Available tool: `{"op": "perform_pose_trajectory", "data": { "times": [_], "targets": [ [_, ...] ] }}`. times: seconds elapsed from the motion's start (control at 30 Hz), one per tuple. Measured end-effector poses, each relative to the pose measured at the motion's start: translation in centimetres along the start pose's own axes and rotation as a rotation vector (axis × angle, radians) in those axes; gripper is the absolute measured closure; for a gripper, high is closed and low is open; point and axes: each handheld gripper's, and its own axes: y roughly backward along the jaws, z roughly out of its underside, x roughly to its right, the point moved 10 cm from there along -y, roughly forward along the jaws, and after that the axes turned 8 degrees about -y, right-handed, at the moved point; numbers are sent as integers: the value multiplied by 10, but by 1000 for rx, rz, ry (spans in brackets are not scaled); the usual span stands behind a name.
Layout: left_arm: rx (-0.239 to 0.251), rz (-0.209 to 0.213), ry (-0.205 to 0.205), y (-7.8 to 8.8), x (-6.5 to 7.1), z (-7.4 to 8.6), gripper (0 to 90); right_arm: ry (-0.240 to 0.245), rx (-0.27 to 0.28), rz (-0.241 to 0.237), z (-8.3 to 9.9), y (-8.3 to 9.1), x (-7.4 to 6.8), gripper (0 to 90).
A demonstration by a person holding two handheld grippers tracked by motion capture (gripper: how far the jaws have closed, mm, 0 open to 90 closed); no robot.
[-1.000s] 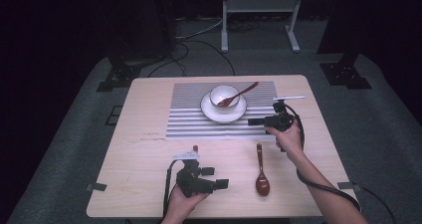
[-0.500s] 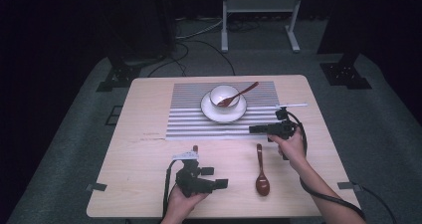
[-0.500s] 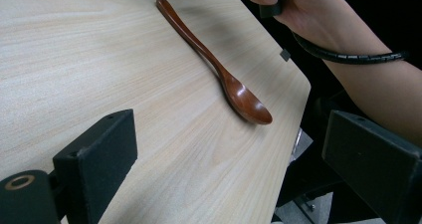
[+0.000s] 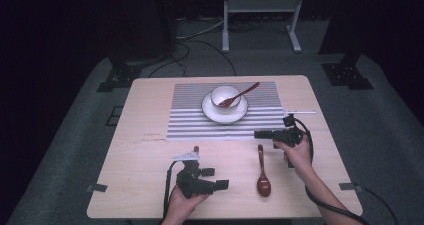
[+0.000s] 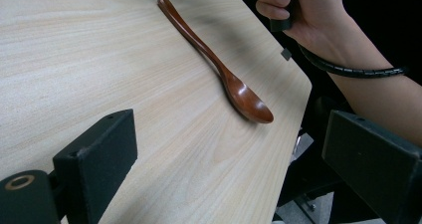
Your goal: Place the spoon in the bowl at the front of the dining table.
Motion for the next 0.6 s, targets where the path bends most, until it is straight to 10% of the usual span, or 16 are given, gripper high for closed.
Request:
{"op": "perform_pose_trajectory", "data": {
  "times": [0.6],
  "targets": [
    [-1, -1, 2, 0, 0, 1, 59, 20, -3, -22, 29, 11, -3, 461]
  ]
}}
